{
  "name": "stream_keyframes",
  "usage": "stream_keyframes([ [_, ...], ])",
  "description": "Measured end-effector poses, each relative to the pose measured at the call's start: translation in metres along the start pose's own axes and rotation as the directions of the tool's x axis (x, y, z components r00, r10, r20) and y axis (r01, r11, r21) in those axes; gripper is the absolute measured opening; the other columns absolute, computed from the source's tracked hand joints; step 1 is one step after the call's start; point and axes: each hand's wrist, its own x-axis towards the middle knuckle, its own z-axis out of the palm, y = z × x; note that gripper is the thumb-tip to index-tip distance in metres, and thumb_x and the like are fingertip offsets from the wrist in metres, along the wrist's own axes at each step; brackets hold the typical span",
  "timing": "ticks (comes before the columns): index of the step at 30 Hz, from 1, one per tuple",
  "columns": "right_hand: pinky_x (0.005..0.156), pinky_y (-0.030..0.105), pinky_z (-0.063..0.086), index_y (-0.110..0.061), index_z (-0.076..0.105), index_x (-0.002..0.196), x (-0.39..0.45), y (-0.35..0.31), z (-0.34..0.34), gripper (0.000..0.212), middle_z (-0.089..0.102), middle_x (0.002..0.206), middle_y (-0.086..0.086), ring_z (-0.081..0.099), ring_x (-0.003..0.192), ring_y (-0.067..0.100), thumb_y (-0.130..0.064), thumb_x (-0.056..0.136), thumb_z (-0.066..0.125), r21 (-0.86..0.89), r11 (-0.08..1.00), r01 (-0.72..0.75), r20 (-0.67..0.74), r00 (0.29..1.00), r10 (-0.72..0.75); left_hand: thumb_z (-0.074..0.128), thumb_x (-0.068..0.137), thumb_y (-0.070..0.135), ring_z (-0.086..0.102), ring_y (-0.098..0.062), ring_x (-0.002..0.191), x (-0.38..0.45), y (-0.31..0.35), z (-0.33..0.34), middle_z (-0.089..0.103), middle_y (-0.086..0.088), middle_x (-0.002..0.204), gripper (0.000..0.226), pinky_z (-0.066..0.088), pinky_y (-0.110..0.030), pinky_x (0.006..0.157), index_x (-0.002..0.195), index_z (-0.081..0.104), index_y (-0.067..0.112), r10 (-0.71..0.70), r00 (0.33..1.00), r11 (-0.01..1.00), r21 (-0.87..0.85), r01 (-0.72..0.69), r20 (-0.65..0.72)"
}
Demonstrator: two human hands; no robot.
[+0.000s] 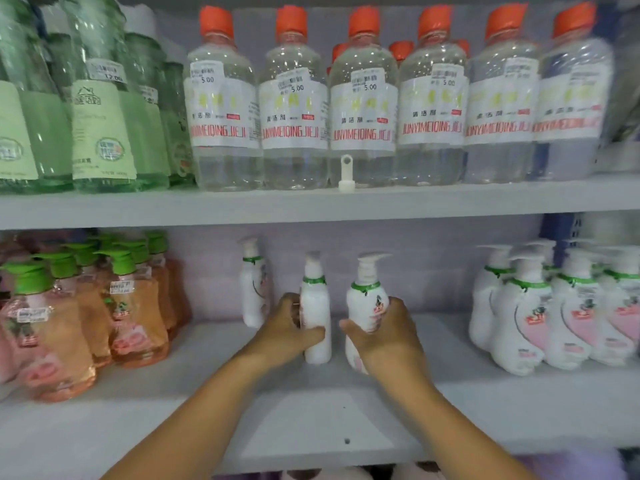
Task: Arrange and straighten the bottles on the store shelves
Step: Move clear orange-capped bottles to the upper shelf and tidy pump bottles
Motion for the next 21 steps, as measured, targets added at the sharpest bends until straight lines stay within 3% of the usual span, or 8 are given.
stream_keyframes([
  [3, 0.066, 0.032, 0.049, -0.019, 0.048, 0.114, -0.014, 0.029, -0.041, 0.07, 0.054, 0.102, -0.008, 0.059, 0.099, 0.023, -0.066, 0.071, 0.078, -0.059, 0.997, 0.048, -0.226, 0.972, -0.06, 0.074, 0.067, 0.038, 0.069, -0.003, 0.107, 0.015, 0.031, 0.054, 0.071, 0.011, 0.116, 0.061, 0.059, -0.037, 0.096, 0.122, 0.05, 0.036, 0.048, 0.982, 0.996, -0.089, -0.032, 0.184],
  [6, 0.077, 0.042, 0.053, -0.01, 0.053, 0.118, -0.018, 0.051, -0.074, 0.078, 0.06, 0.107, 0.004, 0.06, 0.102, 0.029, -0.067, 0.071, 0.078, -0.174, 0.982, 0.068, -0.349, 0.929, -0.126, 0.068, 0.072, 0.029, 0.07, -0.007, 0.112, 0.023, 0.055, 0.093, 0.073, 0.013, 0.119, 0.056, 0.056, -0.044, 0.103, 0.127, 0.058, 0.037, 0.106, 0.953, 0.988, -0.134, -0.07, 0.283],
  [12, 0.09, 0.045, 0.05, -0.008, 0.048, 0.142, -0.022, 0.077, -0.107, 0.077, 0.053, 0.12, 0.01, 0.051, 0.112, 0.028, -0.055, 0.085, 0.071, -0.207, 0.966, 0.156, -0.366, 0.903, -0.224, 0.062, 0.079, 0.015, 0.068, -0.013, 0.12, 0.023, 0.092, 0.133, 0.074, 0.008, 0.126, 0.057, 0.051, -0.045, 0.109, 0.132, 0.064, 0.036, 0.154, 0.916, 0.966, -0.252, -0.06, 0.372],
  [15, 0.093, 0.043, 0.05, -0.01, 0.048, 0.14, -0.019, 0.08, -0.111, 0.078, 0.049, 0.123, 0.008, 0.051, 0.116, 0.028, -0.051, 0.081, 0.078, -0.14, 0.977, 0.163, -0.346, 0.916, -0.202, 0.058, 0.088, -0.002, 0.062, -0.01, 0.129, 0.021, 0.101, 0.138, 0.07, 0.011, 0.133, 0.061, 0.049, -0.031, 0.109, 0.137, 0.061, 0.034, 0.227, 0.893, 0.953, -0.278, -0.121, 0.389],
  [16, 0.094, 0.043, 0.05, -0.01, 0.048, 0.14, -0.016, 0.08, -0.111, 0.079, 0.049, 0.125, 0.008, 0.05, 0.119, 0.028, -0.05, 0.079, 0.08, -0.119, 0.981, 0.154, -0.338, 0.923, -0.186, 0.057, 0.09, -0.006, 0.059, -0.009, 0.131, 0.022, 0.098, 0.132, 0.068, 0.012, 0.135, 0.059, 0.047, -0.023, 0.108, 0.133, 0.064, 0.033, 0.25, 0.917, 0.95, -0.259, -0.171, 0.312],
  [18, 0.097, 0.043, 0.05, -0.014, 0.048, 0.14, -0.012, 0.08, -0.112, 0.08, 0.047, 0.131, 0.007, 0.049, 0.125, 0.028, -0.05, 0.077, 0.083, -0.099, 0.985, 0.14, -0.326, 0.931, -0.165, 0.058, 0.092, -0.01, 0.059, -0.015, 0.127, 0.025, 0.083, 0.106, 0.065, 0.008, 0.136, 0.051, 0.044, -0.01, 0.098, 0.125, 0.066, 0.029, 0.264, 0.962, 0.948, -0.163, -0.272, -0.071],
  [19, 0.099, 0.043, 0.05, -0.016, 0.047, 0.14, -0.01, 0.08, -0.112, 0.081, 0.046, 0.134, 0.006, 0.047, 0.128, 0.027, -0.049, 0.077, 0.084, -0.09, 0.986, 0.142, -0.323, 0.932, -0.164, 0.062, 0.092, -0.009, 0.06, -0.021, 0.121, 0.027, 0.07, 0.085, 0.065, 0.004, 0.132, 0.046, 0.046, -0.012, 0.094, 0.124, 0.065, 0.024, 0.263, 0.909, 0.945, -0.106, -0.311, -0.323],
  [21, 0.1, 0.042, 0.049, -0.021, 0.046, 0.14, -0.009, 0.082, -0.113, 0.079, 0.043, 0.135, 0.003, 0.047, 0.129, 0.025, -0.047, 0.076, 0.086, -0.069, 0.985, 0.158, -0.318, 0.932, -0.172, 0.075, 0.087, 0.001, 0.059, -0.031, 0.111, 0.036, 0.034, 0.033, 0.063, -0.009, 0.124, 0.039, 0.049, -0.033, 0.095, 0.123, 0.064, 0.013, 0.242, 0.635, 0.958, 0.077, -0.276, -0.734],
])
